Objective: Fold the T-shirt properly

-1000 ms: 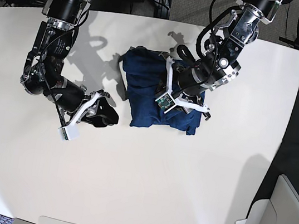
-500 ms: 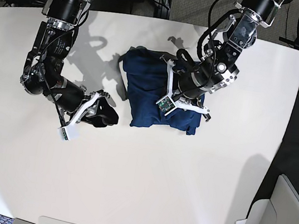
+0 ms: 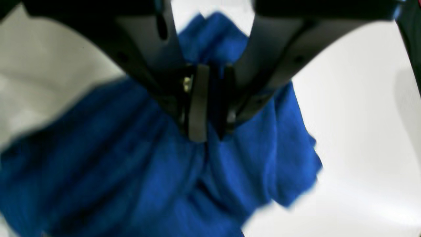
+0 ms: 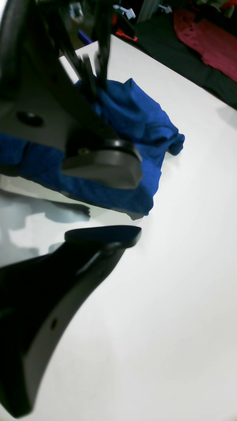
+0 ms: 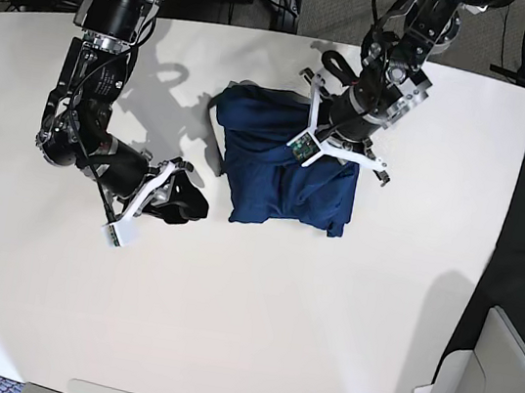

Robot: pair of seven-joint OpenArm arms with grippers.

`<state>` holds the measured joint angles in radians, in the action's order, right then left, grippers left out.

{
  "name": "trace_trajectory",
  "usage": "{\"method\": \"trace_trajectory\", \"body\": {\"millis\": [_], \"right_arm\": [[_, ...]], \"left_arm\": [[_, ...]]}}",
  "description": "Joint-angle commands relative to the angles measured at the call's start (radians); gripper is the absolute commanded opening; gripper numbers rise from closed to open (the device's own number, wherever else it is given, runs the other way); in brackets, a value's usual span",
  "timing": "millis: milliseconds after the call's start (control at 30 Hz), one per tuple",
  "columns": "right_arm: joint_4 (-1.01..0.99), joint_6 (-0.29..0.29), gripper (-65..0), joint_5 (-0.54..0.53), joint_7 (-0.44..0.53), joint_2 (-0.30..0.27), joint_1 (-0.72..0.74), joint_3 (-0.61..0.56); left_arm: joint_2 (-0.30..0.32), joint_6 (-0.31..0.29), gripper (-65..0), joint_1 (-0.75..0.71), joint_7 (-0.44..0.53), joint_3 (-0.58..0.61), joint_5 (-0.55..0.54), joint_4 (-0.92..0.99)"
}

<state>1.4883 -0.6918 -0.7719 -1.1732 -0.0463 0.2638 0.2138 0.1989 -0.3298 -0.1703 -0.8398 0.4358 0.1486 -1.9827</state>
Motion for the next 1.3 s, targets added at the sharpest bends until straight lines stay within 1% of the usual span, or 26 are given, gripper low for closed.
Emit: {"method": "trace_trajectory", "body": {"millis": [0,67,200,467,600,767,833,933,1000,1133,1200,1267], "right_arm": [[0.018,-0.006,-41.1,-0.027,0.025,-0.004,0.027,0.002],[0.018,-0.006,-41.1,-0.027,0.025,-0.004,0.025,0.002],[0.018,-0.006,-41.1,-0.027,0.025,-0.004,0.025,0.002],[0.018,-0.006,-41.1,-0.027,0.025,0.001,0.029,-0.003],[0.019,-0.006,-41.1,-0.027,0.023,-0.008,0.027,0.0],[0.019,-0.006,-41.1,-0.027,0.025,0.001,0.025,-0.003],[0.019,-0.006,-41.1,-0.027,0.025,0.003,0.025,-0.004],[0.019,-0.006,-41.1,-0.027,0.023,0.007,0.025,-0.003],[0.019,-0.006,-41.1,-0.027,0.023,0.006,0.025,-0.003],[0.019,-0.006,-41.1,-0.027,0.023,0.007,0.025,-0.004],[0.019,-0.006,-41.1,-0.027,0.025,0.007,0.025,-0.004],[0.019,-0.006,-41.1,-0.027,0.023,0.007,0.024,-0.004]], "left_arm": [[0.0,0.01,-59.6,0.005,0.021,-0.025,0.012,-0.039],[-0.017,0.01,-59.6,-0.007,0.021,-0.065,0.012,-0.046],[-0.02,0.01,-59.6,-0.016,0.021,-0.113,0.007,-0.045],[-0.02,0.01,-59.6,-0.045,0.021,-0.114,0.012,-0.063],[-0.017,0.011,-59.6,-0.108,0.02,-0.117,0.012,-0.063],[-0.02,0.013,-59.6,-0.142,0.021,-0.177,0.012,-0.065],[-0.02,0.039,-59.6,-0.154,0.021,-0.191,0.012,-0.079],[-0.02,0.105,-59.6,-0.177,0.029,-0.193,0.009,-0.086],[-0.02,0.139,-59.3,-0.177,0.034,-0.193,0.006,-0.097],[-0.02,0.146,-58.1,-0.168,0.064,-0.191,0.006,-0.102],[-0.02,0.146,-53.8,-0.136,0.072,-0.179,0.006,-0.103],[-0.014,0.148,-49.2,-0.1,0.072,-0.121,0.012,-0.103]]}}
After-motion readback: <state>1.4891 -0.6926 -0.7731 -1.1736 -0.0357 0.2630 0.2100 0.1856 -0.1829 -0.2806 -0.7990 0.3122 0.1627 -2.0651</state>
